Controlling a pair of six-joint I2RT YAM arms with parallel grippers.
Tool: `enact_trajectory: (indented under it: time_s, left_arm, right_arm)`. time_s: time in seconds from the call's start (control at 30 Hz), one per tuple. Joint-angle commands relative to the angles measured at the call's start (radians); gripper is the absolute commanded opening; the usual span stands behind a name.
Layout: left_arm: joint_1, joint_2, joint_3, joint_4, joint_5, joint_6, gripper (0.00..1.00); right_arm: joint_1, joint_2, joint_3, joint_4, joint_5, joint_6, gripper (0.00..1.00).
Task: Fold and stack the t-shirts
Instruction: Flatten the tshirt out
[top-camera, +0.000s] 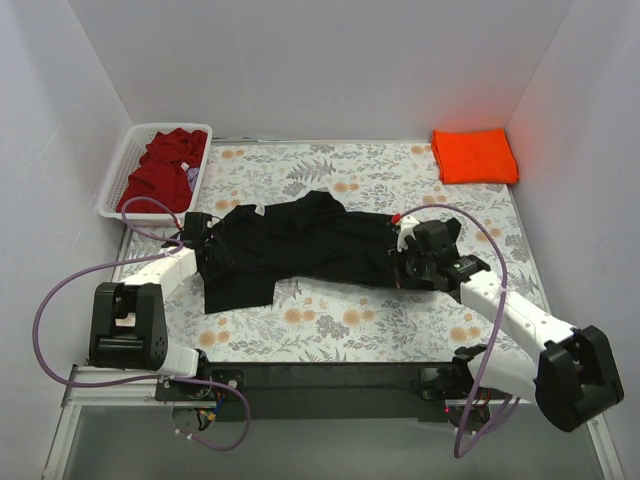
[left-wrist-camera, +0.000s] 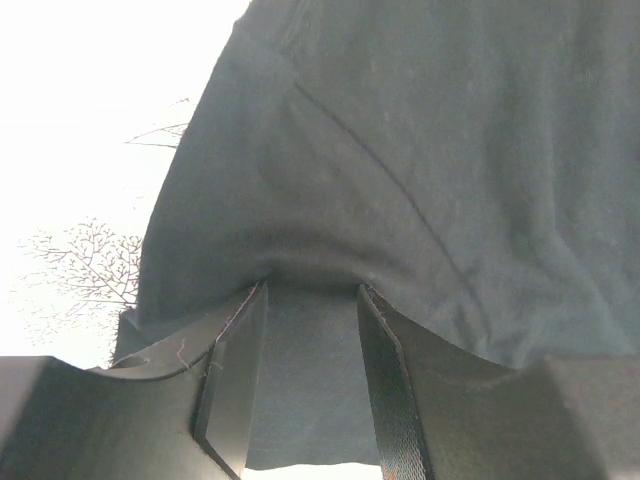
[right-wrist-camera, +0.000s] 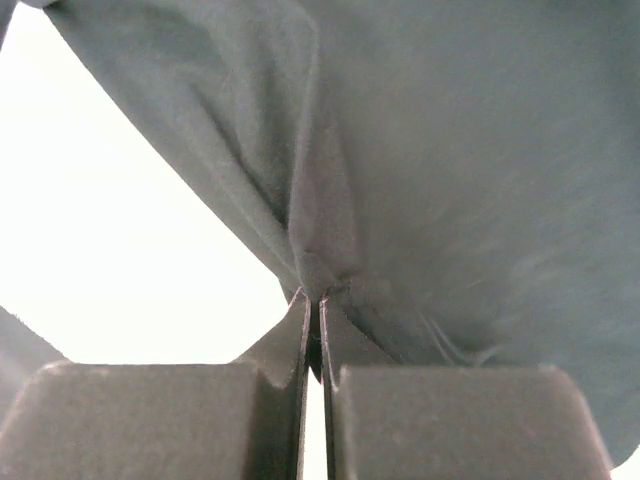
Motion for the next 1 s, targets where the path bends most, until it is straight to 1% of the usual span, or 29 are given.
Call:
enact_trajectory:
  time_s: [0.0,0.03,0.07,0.13,0.17,0.23,0.27,0.3,0.33,0.4,0.43,0.47,0.57,0.6,0.67,0.7,0.77,0.8,0.83,0.93,0.97]
  left_arm:
    - [0.010,-0.039,-0.006,-0.025,-0.045,0.013,0.41]
    - [0.010,-0.041,-0.005,-0.025,-0.048,0.011,0.41]
    - [0.010,-0.044,-0.005,-0.025,-0.050,0.011,0.40]
    - [0.010,-0.048,-0.005,-0.025,-0.054,0.008,0.40]
    - [0.010,-0.050,-0.006,-0.025,-0.057,0.006,0.41]
    - [0.010,-0.054,-0.005,-0.026,-0.062,0.006,0.41]
    - [0.010,-0.062,-0.006,-0.025,-0.062,0.005,0.41]
    - [0.010,-0.068,-0.008,-0.022,-0.062,0.005,0.40]
    - [0.010,-0.073,-0.008,-0.020,-0.061,0.006,0.41]
    - [0.009,-0.090,-0.006,-0.016,-0.039,0.014,0.42]
    - [0.003,-0.114,-0.008,-0.014,-0.031,0.016,0.43]
    - [-0.005,-0.126,0.003,-0.014,-0.022,0.019,0.44]
    - [-0.078,-0.177,0.032,-0.014,-0.031,0.028,0.47]
    - [-0.133,-0.186,0.059,-0.014,-0.036,0.032,0.48]
    - [-0.189,-0.182,0.096,-0.008,-0.030,0.037,0.49]
    - [-0.236,-0.173,0.130,0.004,-0.006,0.040,0.50]
    - [-0.278,-0.119,0.159,0.024,0.028,0.068,0.51]
    - [-0.316,-0.099,0.185,0.056,0.089,0.075,0.51]
    - [-0.335,-0.073,0.194,0.076,0.114,0.097,0.52]
    - [-0.413,0.030,0.228,0.153,0.150,0.123,0.54]
    - [-0.434,0.094,0.262,0.165,0.156,0.135,0.55]
  right_arm:
    - [0.002,-0.169,-0.162,-0.081,-0.197,0.083,0.06]
    - [0.002,-0.184,-0.214,-0.081,-0.223,0.110,0.16]
    - [0.002,-0.194,-0.234,-0.094,-0.284,0.120,0.18]
    - [0.013,-0.198,-0.279,-0.100,-0.441,0.170,0.28]
    - [0.013,-0.198,-0.287,-0.115,-0.479,0.192,0.31]
    - [0.011,-0.190,-0.259,-0.152,-0.491,0.169,0.33]
    - [0.011,-0.191,-0.232,-0.175,-0.442,0.154,0.35]
    - [0.011,-0.193,-0.232,-0.184,-0.441,0.154,0.36]
    - [0.011,-0.195,-0.200,-0.190,-0.353,0.151,0.36]
    - [0.004,-0.199,-0.170,-0.195,-0.270,0.152,0.39]
    - [-0.019,-0.198,-0.158,-0.195,-0.204,0.154,0.39]
    - [-0.036,-0.192,-0.134,-0.193,-0.170,0.158,0.39]
    - [-0.105,-0.173,-0.104,-0.181,-0.054,0.158,0.43]
    - [-0.136,-0.170,-0.094,-0.169,-0.038,0.154,0.45]
    - [-0.160,-0.147,-0.081,-0.131,-0.003,0.152,0.47]
    - [-0.183,-0.135,-0.077,-0.117,0.002,0.151,0.48]
    - [-0.205,-0.087,-0.074,-0.074,0.017,0.155,0.48]
    - [-0.222,-0.066,-0.072,-0.062,0.020,0.157,0.48]
    - [-0.227,-0.047,-0.072,-0.045,0.026,0.157,0.47]
    - [-0.251,0.017,-0.072,0.009,0.054,0.158,0.47]
    - [-0.256,0.041,-0.072,0.042,0.063,0.161,0.47]
